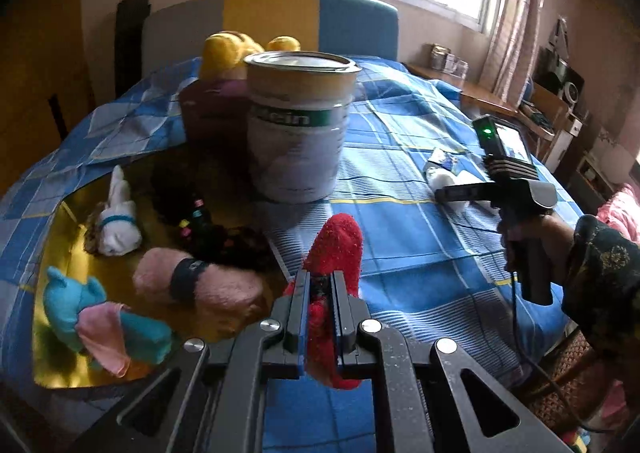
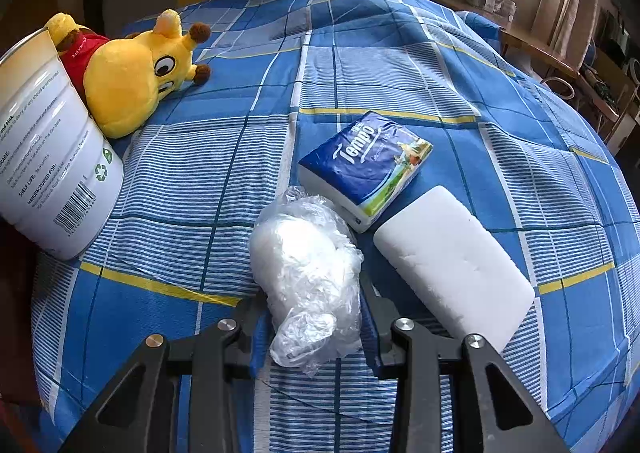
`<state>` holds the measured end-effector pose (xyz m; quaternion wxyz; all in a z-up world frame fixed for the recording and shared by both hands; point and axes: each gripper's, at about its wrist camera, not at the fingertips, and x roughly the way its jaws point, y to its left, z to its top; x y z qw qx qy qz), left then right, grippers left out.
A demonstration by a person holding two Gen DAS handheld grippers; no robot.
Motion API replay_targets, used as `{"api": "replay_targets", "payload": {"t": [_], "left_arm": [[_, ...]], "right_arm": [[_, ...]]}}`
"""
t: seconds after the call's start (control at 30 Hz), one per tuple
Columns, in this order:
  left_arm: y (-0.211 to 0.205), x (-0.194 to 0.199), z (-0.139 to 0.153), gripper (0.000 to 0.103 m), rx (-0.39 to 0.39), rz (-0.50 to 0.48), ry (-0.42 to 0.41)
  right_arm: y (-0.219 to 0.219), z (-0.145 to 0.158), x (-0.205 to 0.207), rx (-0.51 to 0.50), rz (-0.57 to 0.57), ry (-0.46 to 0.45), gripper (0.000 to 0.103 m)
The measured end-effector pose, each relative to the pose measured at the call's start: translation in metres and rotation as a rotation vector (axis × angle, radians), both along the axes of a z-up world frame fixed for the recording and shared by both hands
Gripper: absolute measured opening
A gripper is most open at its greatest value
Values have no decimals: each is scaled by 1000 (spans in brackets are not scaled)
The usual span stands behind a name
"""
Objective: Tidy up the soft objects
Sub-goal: 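Carry the red sock toward the tray with left tool while right tool grasps clear plastic bag, then lower the red sock onto the gold tray and open the left tool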
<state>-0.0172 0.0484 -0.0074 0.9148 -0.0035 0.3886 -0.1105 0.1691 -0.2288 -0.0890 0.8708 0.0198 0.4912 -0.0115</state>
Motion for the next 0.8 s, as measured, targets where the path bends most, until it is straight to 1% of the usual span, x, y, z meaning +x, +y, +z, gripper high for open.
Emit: {"api": "replay_targets", "payload": {"t": [0.3, 0.6, 0.8], "left_arm": [[44, -4, 5, 10, -10, 120, -14], [107, -1, 5, 10, -20, 309, -9], [141, 5, 0, 10, -26, 404, 9]], "right_arm": [[1, 0, -1, -9, 2, -4, 37], [2, 0, -1, -16, 6, -4, 37], [1, 1, -1, -24, 9, -4, 37]]}}
